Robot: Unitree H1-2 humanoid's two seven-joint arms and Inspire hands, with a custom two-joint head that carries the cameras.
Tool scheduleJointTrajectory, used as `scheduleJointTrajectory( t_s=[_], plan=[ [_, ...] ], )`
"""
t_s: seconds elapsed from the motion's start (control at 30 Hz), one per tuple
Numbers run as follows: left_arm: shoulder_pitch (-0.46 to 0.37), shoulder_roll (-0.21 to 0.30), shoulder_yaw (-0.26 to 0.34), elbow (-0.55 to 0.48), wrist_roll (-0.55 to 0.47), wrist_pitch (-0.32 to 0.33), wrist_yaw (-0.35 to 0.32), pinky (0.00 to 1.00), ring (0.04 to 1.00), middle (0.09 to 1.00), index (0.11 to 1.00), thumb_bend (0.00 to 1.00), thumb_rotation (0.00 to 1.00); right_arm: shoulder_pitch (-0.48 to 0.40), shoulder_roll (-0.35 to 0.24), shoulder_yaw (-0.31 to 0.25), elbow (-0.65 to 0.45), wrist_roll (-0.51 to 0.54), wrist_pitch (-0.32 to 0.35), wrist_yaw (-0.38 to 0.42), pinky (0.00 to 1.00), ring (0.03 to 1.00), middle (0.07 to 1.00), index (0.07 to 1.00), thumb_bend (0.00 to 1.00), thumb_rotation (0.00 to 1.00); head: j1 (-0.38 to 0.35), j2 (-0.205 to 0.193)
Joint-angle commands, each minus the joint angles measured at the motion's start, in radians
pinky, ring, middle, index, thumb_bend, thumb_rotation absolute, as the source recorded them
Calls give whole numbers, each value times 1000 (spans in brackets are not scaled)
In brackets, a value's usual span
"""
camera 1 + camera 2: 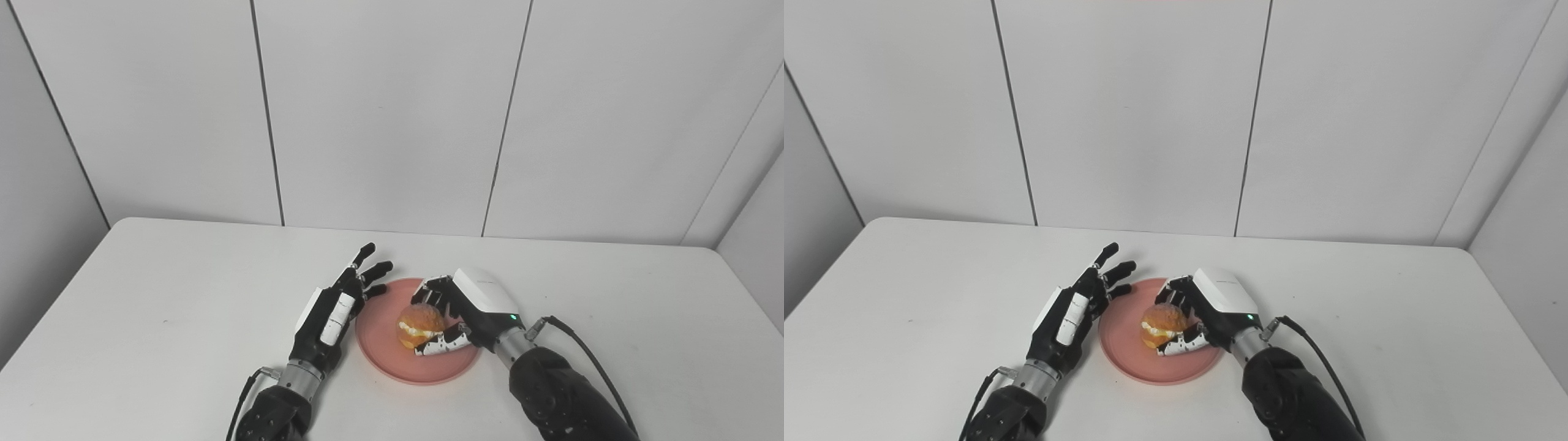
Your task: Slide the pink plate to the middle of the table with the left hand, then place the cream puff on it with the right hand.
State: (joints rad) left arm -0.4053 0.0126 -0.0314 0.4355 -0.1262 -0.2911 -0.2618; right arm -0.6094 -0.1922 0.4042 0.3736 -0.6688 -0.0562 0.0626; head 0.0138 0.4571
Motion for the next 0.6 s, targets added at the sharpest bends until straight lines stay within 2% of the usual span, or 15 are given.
scheduleJointTrajectory(
  t_s=[0.0,0.07,0.17,0.57],
  plan=[
    [88,-29,-12,56,-8,2,0,862,923,847,927,998,900,-48,-12,-2,-39,-4,7,20,477,571,642,643,794,251,-2,2],
    [89,-28,-12,53,-9,3,-1,854,923,847,927,994,900,-48,-14,-5,-45,-3,18,44,526,633,697,691,884,282,-3,3],
    [89,-26,-13,53,-7,3,-1,854,923,848,927,995,902,-47,-17,-10,-53,-4,26,70,566,682,733,718,954,309,-6,3],
    [90,-23,-11,52,-13,6,-6,852,923,853,924,991,899,-39,-20,-31,-71,2,24,90,559,683,727,723,1000,341,-13,6]
  ],
)
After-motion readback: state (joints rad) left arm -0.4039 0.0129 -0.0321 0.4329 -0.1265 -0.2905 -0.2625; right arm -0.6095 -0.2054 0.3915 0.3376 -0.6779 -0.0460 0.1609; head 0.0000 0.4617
